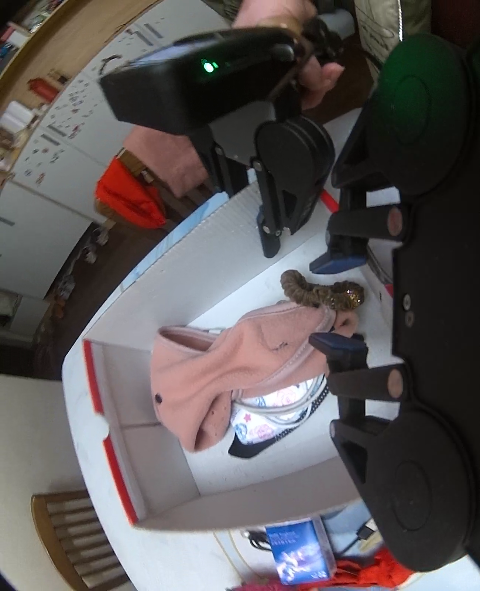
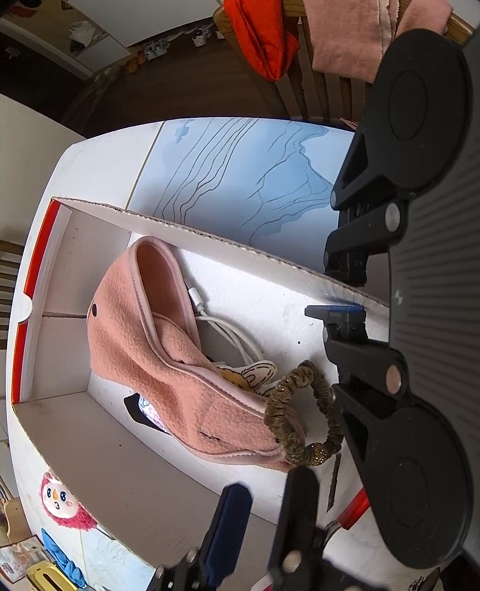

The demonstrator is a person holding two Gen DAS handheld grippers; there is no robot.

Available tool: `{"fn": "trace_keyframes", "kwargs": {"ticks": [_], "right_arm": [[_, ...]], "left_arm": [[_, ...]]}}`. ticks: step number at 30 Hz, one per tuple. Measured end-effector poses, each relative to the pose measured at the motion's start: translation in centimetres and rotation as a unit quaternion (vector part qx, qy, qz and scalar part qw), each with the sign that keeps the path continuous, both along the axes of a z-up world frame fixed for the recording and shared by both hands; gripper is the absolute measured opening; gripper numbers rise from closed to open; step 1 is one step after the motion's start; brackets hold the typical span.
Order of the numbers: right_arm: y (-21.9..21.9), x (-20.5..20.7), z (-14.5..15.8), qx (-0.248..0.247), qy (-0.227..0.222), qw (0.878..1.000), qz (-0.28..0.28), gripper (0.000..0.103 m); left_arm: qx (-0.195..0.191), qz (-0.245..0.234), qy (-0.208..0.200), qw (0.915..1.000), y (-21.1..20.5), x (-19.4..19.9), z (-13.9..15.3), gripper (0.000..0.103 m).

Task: Organize objects
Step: 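Withdraw the left gripper from the box toward the table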

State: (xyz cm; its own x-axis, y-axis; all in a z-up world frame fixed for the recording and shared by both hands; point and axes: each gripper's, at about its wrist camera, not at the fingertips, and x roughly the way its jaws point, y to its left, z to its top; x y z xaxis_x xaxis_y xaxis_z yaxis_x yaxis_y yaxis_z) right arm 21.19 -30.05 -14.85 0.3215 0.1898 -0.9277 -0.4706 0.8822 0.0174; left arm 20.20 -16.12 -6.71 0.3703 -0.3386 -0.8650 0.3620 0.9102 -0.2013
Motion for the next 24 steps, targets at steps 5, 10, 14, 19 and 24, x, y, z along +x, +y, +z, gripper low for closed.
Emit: {"fn": "trace_keyframes", "kwargs": {"ticks": [5, 10, 14, 19, 24], "right_arm": [[-0.1, 0.0, 0.0, 0.000, 0.001, 1.000, 0.004, 0.009], [-0.2, 0.0, 0.0, 0.002, 0.000, 1.000, 0.002, 0.009], [-0.3, -0.1, 0.1, 0.001, 0.002, 1.000, -0.003, 0.009], [-0.3, -0.1, 0.1, 0.002, 0.005, 1.000, -0.012, 0.009], [-0.3, -0.2, 0.0, 0.003, 0.008, 1.000, -0.022, 0.008]], "left_arm": [[0.000, 0.026, -0.019, 0.9995, 1.3, -0.9, 1.3, 0.034], [0.004, 0.049, -0.031, 0.9983, 3.5, -1.4, 2.1, 0.034], [0.005, 0.069, -0.039, 0.9968, 6.0, -1.9, 2.8, 0.035], [0.016, 0.105, -0.051, 0.9930, 9.7, -2.9, 3.4, 0.036], [0.031, 0.153, -0.055, 0.9862, 14.1, -4.1, 3.4, 0.039]]}}
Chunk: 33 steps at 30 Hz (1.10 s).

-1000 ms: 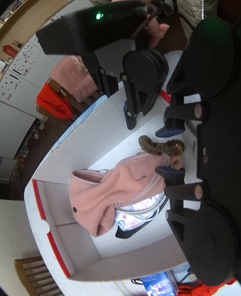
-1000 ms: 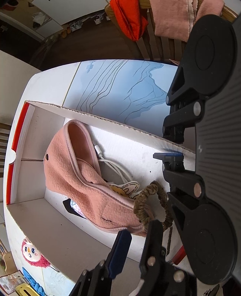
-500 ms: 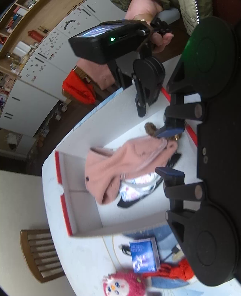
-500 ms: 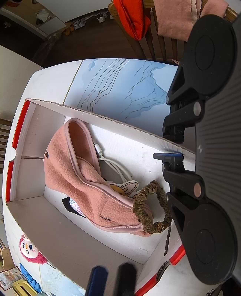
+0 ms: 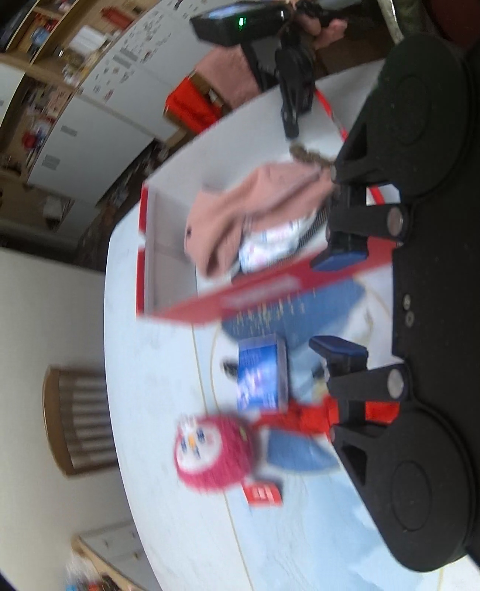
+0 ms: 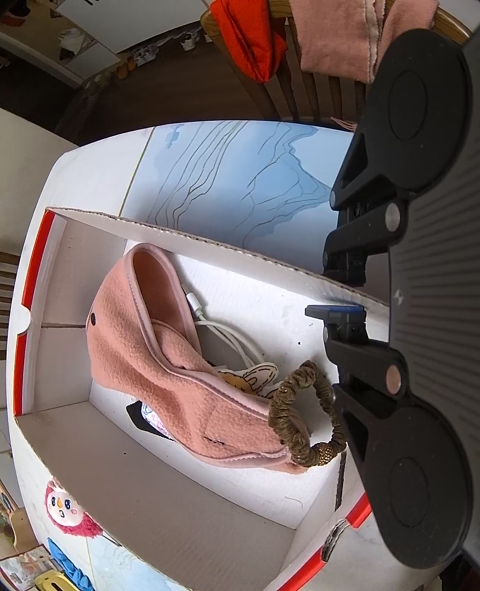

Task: Organize objects
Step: 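Withdraw the left gripper from the box toward the table, then move the left gripper to the pink fluffy plush and close on it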

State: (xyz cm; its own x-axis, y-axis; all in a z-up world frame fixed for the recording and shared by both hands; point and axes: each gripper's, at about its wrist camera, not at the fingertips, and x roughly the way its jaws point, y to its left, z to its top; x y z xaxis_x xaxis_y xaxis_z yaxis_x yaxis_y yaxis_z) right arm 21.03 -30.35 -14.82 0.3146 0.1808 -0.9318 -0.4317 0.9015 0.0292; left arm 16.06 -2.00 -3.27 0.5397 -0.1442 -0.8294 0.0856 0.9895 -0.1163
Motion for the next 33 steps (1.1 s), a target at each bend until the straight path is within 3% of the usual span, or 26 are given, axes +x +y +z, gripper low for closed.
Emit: {"fn": "trace_keyframes", "kwargs": {"ticks": [12, 18, 23, 33], "right_arm": [[0.4, -0.2, -0.3, -0.011, 0.008, 0.999, -0.035, 0.008], [0.7, -0.2, -0.4, -0.022, 0.007, 0.998, -0.051, 0.008], [0.9, -0.1, -0.4, -0.030, 0.008, 0.998, -0.062, 0.008], [1.2, 0.0, -0.5, -0.038, 0.010, 0.996, -0.078, 0.009]], "left_arm": [[0.052, 0.075, -0.004, 0.9958, 6.7, 0.0, -1.5, 0.078], [0.039, 0.081, 0.010, 0.9959, 8.6, 1.3, -3.2, 0.096], [0.043, 0.083, 0.013, 0.9956, 9.2, 3.1, -4.2, 0.099], [0.036, 0.110, -0.031, 0.9928, 11.8, 11.0, -2.1, 0.102]]}}
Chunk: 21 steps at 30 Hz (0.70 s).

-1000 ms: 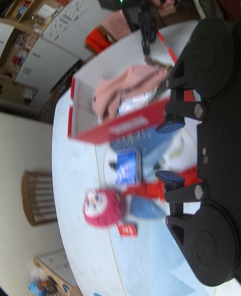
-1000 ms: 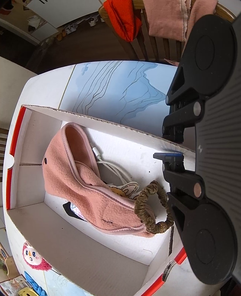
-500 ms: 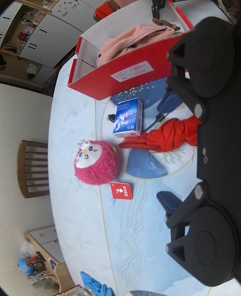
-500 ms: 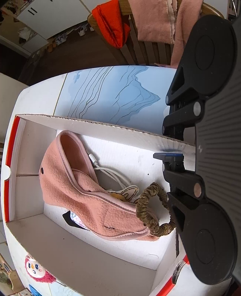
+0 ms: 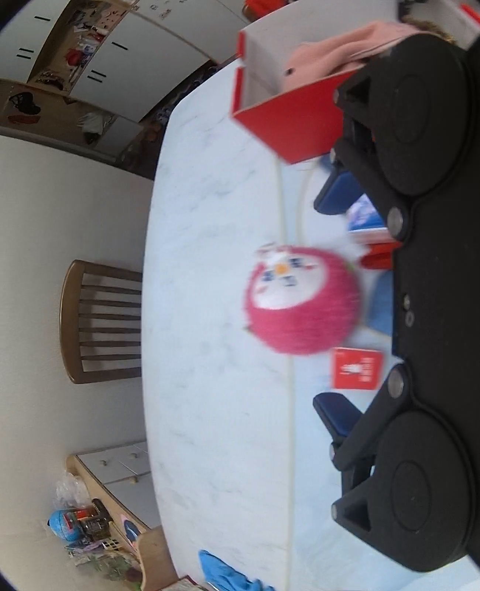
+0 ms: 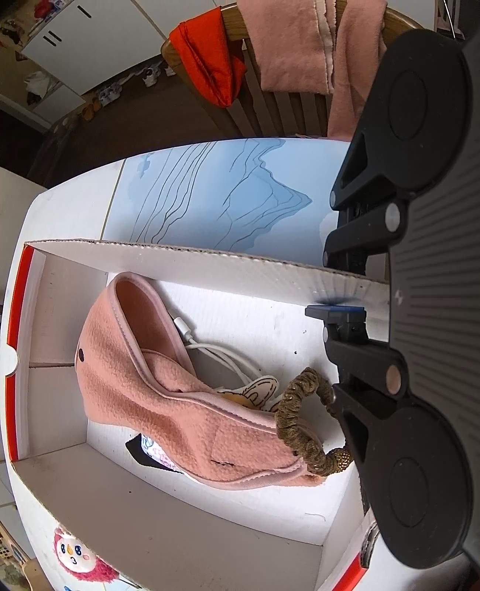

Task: Organize objects
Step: 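Move the left gripper to the pink fluffy plush and close on it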

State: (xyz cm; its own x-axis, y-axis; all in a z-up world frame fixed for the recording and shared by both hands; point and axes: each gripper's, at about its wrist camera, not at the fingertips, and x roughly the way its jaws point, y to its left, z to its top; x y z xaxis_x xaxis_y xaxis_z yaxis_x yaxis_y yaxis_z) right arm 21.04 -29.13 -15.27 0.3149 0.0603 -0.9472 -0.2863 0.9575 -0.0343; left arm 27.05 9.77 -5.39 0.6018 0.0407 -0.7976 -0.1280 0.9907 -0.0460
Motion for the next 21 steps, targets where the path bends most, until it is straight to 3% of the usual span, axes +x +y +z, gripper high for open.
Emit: {"fn": "trace_keyframes", "kwargs": {"ticks": [8, 18, 21], "right_arm": [[0.2, 0.0, 0.1, -0.005, 0.000, 1.000, -0.001, 0.009], [0.2, 0.1, 0.0, -0.005, 0.002, 1.000, -0.003, 0.009], [0.2, 0.1, 0.0, -0.005, 0.003, 1.000, -0.002, 0.009]], "left_arm": [[0.014, -0.020, 0.023, 0.9994, -0.1, 4.2, -2.9, 0.102], [0.018, -0.007, 0.067, 0.9976, 0.2, 5.8, -6.9, 0.102], [0.012, -0.003, 0.061, 0.9981, 0.3, 5.8, -6.9, 0.095]]}}
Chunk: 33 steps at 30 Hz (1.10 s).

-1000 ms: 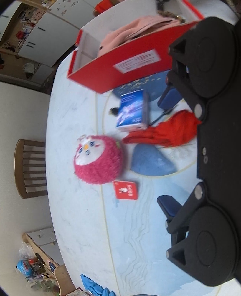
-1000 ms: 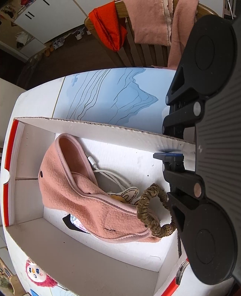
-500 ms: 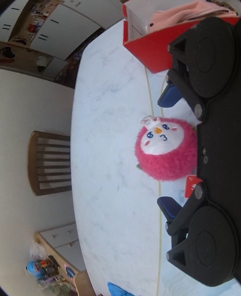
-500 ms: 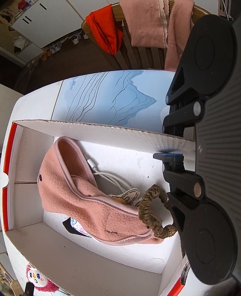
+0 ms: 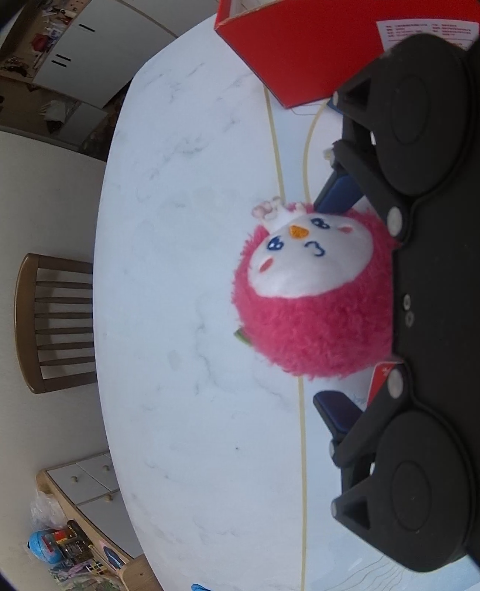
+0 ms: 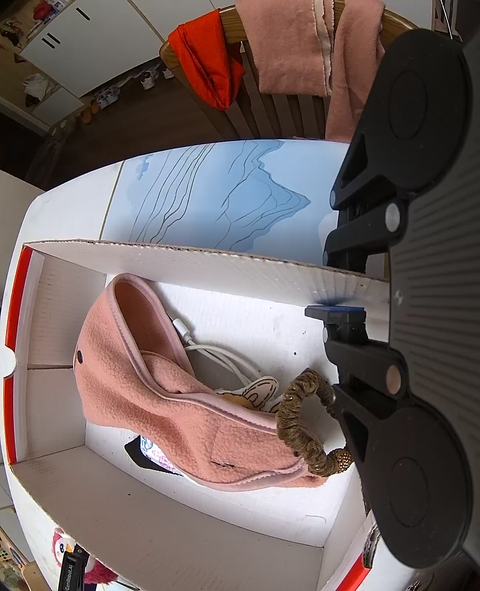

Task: Organize objects
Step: 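Move the left gripper to the pink fluffy plush and close on it, then lift and carry the pink plush with the left gripper over the box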

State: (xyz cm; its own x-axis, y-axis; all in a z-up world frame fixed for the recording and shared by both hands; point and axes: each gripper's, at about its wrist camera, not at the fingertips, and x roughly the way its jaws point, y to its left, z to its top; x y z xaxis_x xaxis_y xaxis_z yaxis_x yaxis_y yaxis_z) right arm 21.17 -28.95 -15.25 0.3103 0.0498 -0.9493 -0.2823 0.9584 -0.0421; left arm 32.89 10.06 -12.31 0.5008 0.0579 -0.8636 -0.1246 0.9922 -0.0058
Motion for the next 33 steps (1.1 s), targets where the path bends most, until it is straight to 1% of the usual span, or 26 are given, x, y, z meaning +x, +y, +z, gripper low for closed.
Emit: {"fn": "trace_keyframes", "kwargs": {"ticks": [1, 2, 3, 6, 9, 11, 15, 19, 24, 27, 33], "right_arm": [[0.0, 0.0, 0.0, 0.000, 0.000, 1.000, 0.000, 0.009], [0.0, 0.0, 0.0, 0.000, 0.001, 1.000, 0.000, 0.009], [0.0, 0.0, 0.0, 0.001, 0.001, 1.000, 0.000, 0.009], [0.0, 0.0, 0.0, 0.001, -0.001, 1.000, 0.001, 0.009], [0.0, -0.1, 0.0, 0.001, -0.002, 1.000, 0.002, 0.009], [0.0, -0.1, 0.0, 0.001, -0.003, 1.000, 0.002, 0.009], [0.0, -0.1, 0.0, 0.001, -0.005, 1.000, 0.004, 0.009], [0.1, -0.2, 0.1, 0.001, -0.006, 1.000, 0.007, 0.009], [0.0, -0.3, 0.1, 0.004, -0.008, 1.000, 0.009, 0.008], [-0.1, -0.3, 0.1, 0.007, -0.008, 1.000, 0.012, 0.008], [0.1, -0.5, 0.2, 0.017, -0.007, 1.000, 0.022, 0.009]], "left_arm": [[-0.004, 0.000, -0.002, 1.0000, 0.0, 0.0, 0.1, 0.092], [-0.008, 0.000, -0.005, 1.0000, 0.0, -0.1, 0.3, 0.082], [-0.012, -0.001, -0.008, 0.9999, -0.1, -0.2, 0.5, 0.079], [-0.003, -0.001, -0.015, 0.9999, -0.4, -0.6, 1.1, 0.073], [-0.005, 0.004, -0.018, 0.9998, -0.2, -1.5, 2.1, 0.072], [-0.007, -0.001, -0.022, 0.9997, -0.4, -2.3, 2.9, 0.072], [0.005, -0.011, -0.022, 0.9997, -1.2, -4.1, 4.9, 0.072], [0.012, -0.023, -0.034, 0.9991, -2.4, -6.2, 7.3, 0.072], [0.006, -0.047, -0.057, 0.9973, -4.2, -8.5, 10.7, 0.072], [-0.004, -0.059, -0.068, 0.9959, -5.5, -9.6, 12.5, 0.072], [-0.023, -0.094, -0.086, 0.9916, -9.3, -10.7, 15.0, 0.072]]}}
